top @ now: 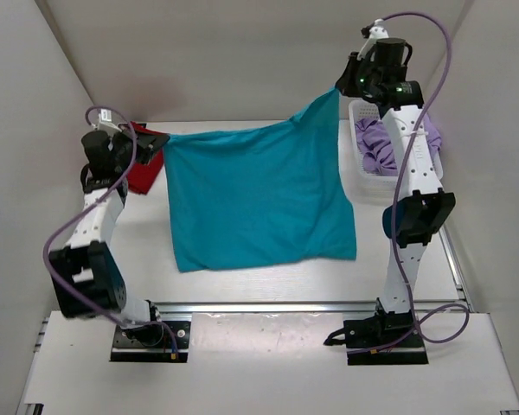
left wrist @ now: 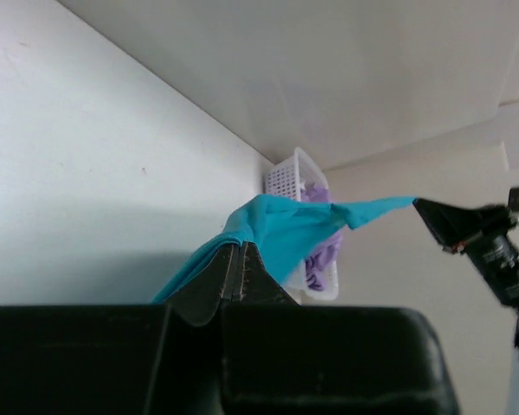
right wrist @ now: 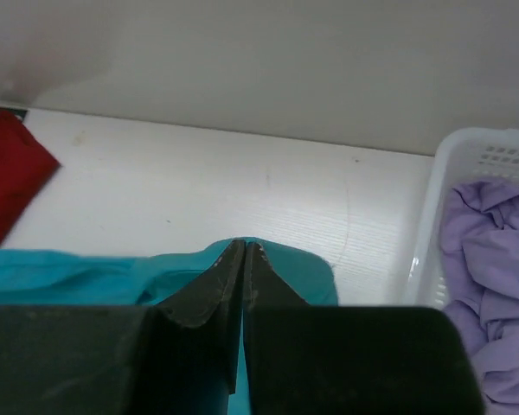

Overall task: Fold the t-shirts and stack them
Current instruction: Flatten out the tshirt

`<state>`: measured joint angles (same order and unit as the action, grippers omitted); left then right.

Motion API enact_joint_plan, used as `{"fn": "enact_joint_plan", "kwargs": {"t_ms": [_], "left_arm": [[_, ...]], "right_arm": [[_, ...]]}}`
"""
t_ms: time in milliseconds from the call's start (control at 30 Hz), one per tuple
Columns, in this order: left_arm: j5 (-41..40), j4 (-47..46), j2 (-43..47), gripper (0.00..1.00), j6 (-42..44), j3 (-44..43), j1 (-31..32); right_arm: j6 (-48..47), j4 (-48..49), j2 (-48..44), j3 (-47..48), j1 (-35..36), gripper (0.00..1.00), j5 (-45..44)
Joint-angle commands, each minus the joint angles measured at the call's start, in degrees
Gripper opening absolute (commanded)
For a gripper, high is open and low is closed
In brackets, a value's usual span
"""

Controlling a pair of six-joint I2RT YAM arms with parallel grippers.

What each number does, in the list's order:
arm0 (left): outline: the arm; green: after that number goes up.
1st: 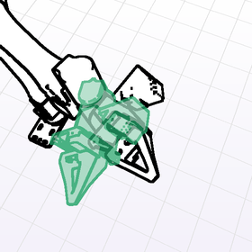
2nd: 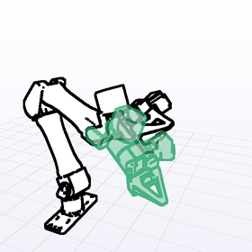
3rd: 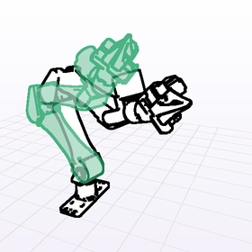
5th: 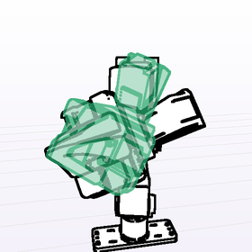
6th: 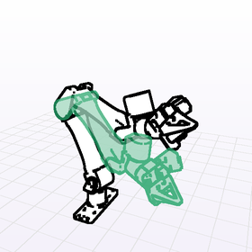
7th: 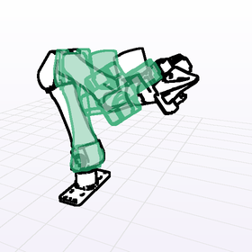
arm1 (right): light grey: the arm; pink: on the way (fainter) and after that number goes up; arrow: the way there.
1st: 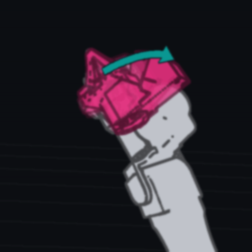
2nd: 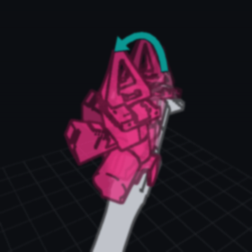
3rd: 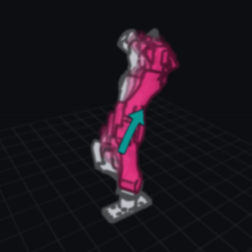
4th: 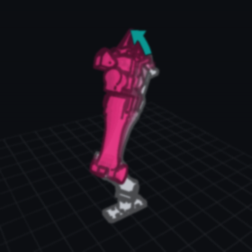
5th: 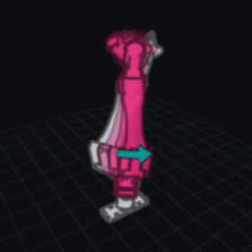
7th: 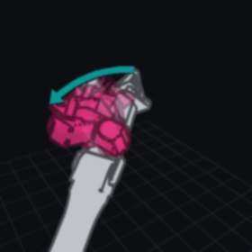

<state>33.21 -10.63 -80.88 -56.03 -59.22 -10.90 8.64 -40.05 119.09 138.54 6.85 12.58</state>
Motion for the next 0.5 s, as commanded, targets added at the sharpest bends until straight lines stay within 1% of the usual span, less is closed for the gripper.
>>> {"fn": "enact_joint_plan", "kwargs": {"t_ms": [0, 67, 133, 200, 267, 367, 400, 433, 467], "left_arm": [[2.9, -6.2, -4.1, 0.00, -3.9, -12.4, -0.3], [4.6, -7.0, -6.2, 0.00, -6.9, -18.0, -0.7], [5.1, -8.2, -7.8, 0.00, -9.7, -23.9, -2.5], [6.2, -9.0, -8.3, 0.00, -11.7, -26.3, -3.8], [7.0, -11.6, -7.6, 0.00, -14.2, -25.8, -5.3], [6.2, -14.0, -4.5, 0.00, -12.7, -18.8, -6.3], [5.9, -14.5, -3.4, 0.00, -12.5, -15.0, -6.1], [6.0, -16.0, -2.9, 0.00, -12.6, -10.7, -5.7], [5.8, -17.6, -1.7, 0.00, -12.4, -8.7, -5.5]], "right_arm": [[6.4, 10.2, -5.7, 5.6, -3.4, 0.00, 4.9], [8.0, 13.8, -8.2, 6.0, -4.2, 0.00, 6.0], [10.4, 17.0, -11.1, 5.8, -5.4, 0.00, 7.5], [10.3, 17.6, -13.9, 4.0, -6.0, 0.00, 8.3], [10.0, 16.2, -16.2, 0.7, -5.4, 0.00, 9.2], [7.0, 14.2, -21.3, -10.5, -3.8, 0.00, 7.3], [6.7, 16.1, -24.2, -18.3, -3.1, 0.00, 7.8], [7.0, 19.7, -28.3, -28.6, -2.6, 0.01, 8.2], [7.5, 21.7, -30.2, -33.3, -1.9, 0.00, 7.7]]}}
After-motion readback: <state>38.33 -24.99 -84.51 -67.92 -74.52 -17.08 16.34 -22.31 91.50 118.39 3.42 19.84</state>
